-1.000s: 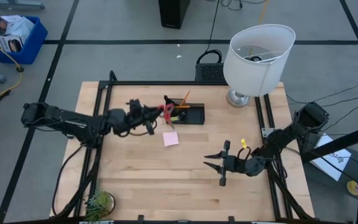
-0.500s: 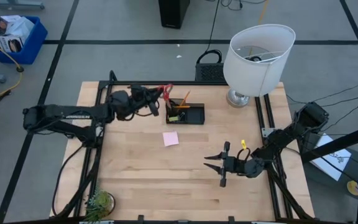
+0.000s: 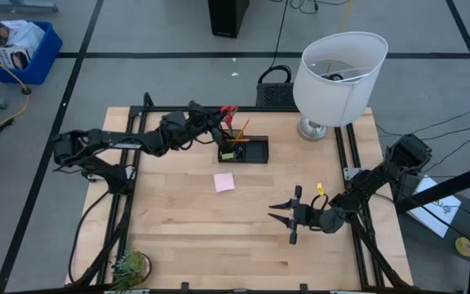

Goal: Pick and place office supplies into organizer
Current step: Put the red scissors into the desk organizer

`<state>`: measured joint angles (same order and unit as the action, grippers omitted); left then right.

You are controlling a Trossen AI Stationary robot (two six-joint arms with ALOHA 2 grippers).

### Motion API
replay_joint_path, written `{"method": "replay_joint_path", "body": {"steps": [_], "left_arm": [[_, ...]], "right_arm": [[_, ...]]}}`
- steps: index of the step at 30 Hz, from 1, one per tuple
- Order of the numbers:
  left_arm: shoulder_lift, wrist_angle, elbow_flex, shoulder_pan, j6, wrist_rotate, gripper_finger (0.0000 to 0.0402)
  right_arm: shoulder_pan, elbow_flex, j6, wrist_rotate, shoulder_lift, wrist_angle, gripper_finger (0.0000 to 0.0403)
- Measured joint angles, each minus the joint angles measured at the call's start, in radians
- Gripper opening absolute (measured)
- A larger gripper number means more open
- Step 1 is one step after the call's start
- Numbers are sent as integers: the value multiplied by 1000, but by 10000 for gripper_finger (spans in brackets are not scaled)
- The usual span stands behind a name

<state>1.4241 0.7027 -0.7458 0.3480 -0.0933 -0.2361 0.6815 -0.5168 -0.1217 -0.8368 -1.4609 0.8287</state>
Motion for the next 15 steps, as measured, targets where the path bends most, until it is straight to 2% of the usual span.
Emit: {"method": "replay_joint_path", "body": {"steps": [5, 9, 12, 15], "left_arm": [[29, -53, -17, 5, -6, 8, 27], [100, -57, -17, -2, -28, 10, 19], [154, -61, -16, -2, -60, 12, 46], [175, -66, -15, -10, -89, 12, 102]], "right_arm": [[-1, 50, -53, -4, 0, 25, 96], [-1, 91, -65, -4, 0, 83, 96], [-1, 107, -52, -2, 0, 143, 96], [-1, 108, -50, 0, 0, 162, 96]]}}
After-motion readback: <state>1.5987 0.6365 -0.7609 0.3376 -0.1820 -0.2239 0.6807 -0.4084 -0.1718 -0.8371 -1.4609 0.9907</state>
